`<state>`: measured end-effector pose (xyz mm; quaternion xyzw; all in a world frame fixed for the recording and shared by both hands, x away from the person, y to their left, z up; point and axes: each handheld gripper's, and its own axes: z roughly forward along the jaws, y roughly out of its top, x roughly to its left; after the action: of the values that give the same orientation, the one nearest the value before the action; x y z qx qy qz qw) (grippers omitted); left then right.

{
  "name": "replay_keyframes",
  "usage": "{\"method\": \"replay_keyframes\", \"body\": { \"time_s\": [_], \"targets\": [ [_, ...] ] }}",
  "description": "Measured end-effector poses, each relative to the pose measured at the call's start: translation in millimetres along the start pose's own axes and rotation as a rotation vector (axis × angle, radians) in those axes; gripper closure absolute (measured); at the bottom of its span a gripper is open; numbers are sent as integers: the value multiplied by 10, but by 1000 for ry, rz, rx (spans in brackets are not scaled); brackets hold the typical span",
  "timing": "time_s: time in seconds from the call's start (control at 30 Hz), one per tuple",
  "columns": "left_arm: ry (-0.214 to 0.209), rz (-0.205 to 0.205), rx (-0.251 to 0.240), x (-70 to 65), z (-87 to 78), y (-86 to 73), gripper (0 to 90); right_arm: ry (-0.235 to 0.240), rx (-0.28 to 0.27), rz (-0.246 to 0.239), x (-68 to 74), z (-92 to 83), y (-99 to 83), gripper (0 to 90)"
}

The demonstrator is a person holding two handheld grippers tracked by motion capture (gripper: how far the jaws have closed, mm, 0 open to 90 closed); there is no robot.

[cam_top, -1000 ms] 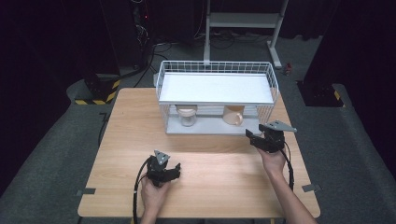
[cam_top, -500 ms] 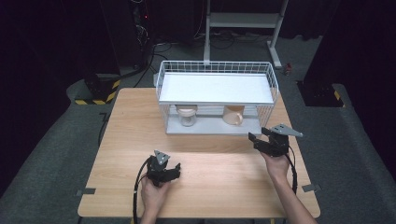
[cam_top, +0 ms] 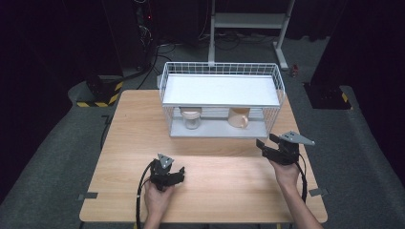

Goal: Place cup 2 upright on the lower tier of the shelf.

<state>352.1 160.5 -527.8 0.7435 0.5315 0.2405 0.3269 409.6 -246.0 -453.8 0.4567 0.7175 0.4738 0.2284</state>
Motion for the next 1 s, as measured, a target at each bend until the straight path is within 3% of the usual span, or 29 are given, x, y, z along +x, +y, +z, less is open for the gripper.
{"method": "replay_keyframes", "body": {
  "time_s": [0.43, 1.0],
  "targets": [
    [0, 0, 0, 0, 0, 0, 225, 18, -5, 28, 0, -121, -115, 361],
    [1, -1, 0, -1, 0, 0, 225, 15, 10, 30, 29, -251, -338, 368]
  ]
}}
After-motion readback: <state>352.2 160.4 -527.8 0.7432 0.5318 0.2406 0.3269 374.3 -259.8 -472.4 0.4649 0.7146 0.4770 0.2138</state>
